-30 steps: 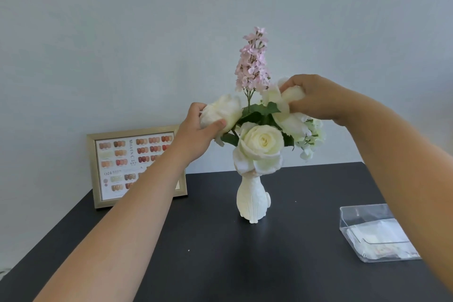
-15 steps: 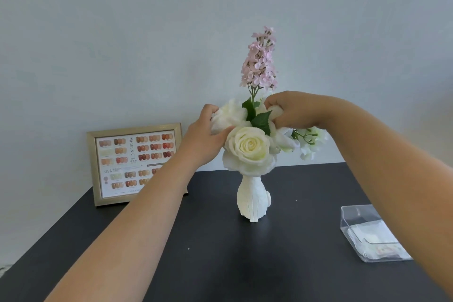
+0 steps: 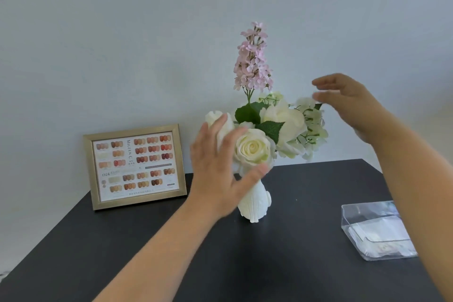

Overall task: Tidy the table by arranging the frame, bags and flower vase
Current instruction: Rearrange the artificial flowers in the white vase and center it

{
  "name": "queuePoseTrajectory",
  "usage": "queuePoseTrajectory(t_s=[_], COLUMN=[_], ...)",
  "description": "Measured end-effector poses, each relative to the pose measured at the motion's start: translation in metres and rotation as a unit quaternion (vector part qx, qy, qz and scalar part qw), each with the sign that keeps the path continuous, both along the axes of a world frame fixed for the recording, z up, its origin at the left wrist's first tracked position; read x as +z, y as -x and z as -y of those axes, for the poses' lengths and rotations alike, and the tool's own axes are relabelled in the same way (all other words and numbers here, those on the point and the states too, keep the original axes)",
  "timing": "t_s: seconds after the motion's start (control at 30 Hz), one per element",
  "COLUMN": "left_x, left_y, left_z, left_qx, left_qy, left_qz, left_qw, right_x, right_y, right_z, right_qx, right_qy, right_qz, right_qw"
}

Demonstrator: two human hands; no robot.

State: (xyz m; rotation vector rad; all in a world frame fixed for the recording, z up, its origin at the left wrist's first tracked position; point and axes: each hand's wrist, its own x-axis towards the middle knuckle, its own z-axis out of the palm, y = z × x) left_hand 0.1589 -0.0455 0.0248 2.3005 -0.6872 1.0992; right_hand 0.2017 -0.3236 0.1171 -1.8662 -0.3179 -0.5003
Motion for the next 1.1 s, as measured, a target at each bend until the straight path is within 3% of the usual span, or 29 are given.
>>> queuePoseTrajectory(t_s=[0.13,0.27,0.37,0.5,0.7,0.87,1.1], left_x=[-0.007,0.000,0.006,0.014,0.022,0.023,0.021], left_y=[-0.003,-0.010,-0.013,-0.018,-0.025,-0.027,-0.026], left_z=[0.012,0.015,0.017,0.005,-0.014,-0.011,-0.005], left_qx=[0.032,0.032,0.019,-0.028,-0.084,-0.091,-0.091], left_qy=[0.026,0.033,0.014,0.070,0.050,0.050,0.060], left_qz=[-0.022,-0.015,-0.024,-0.060,-0.098,-0.094,-0.107], left_qw=[0.999,0.999,0.999,0.995,0.990,0.990,0.988], right_x=[-0.040,-0.057,-0.051,-0.031,0.024,0.052,0.040], right_y=[-0.001,-0.012,-0.023,-0.038,-0.051,-0.045,-0.031], right_z=[0.003,-0.005,-0.013,-0.016,-0.021,-0.047,-0.067], right_qx=[0.097,0.130,0.082,0.003,-0.015,0.004,-0.017], right_qy=[-0.034,-0.171,-0.179,-0.143,-0.082,0.090,0.243], right_qz=[-0.168,-0.153,-0.128,-0.094,-0.047,-0.042,-0.067], right_qw=[0.980,0.965,0.972,0.985,0.995,0.995,0.967])
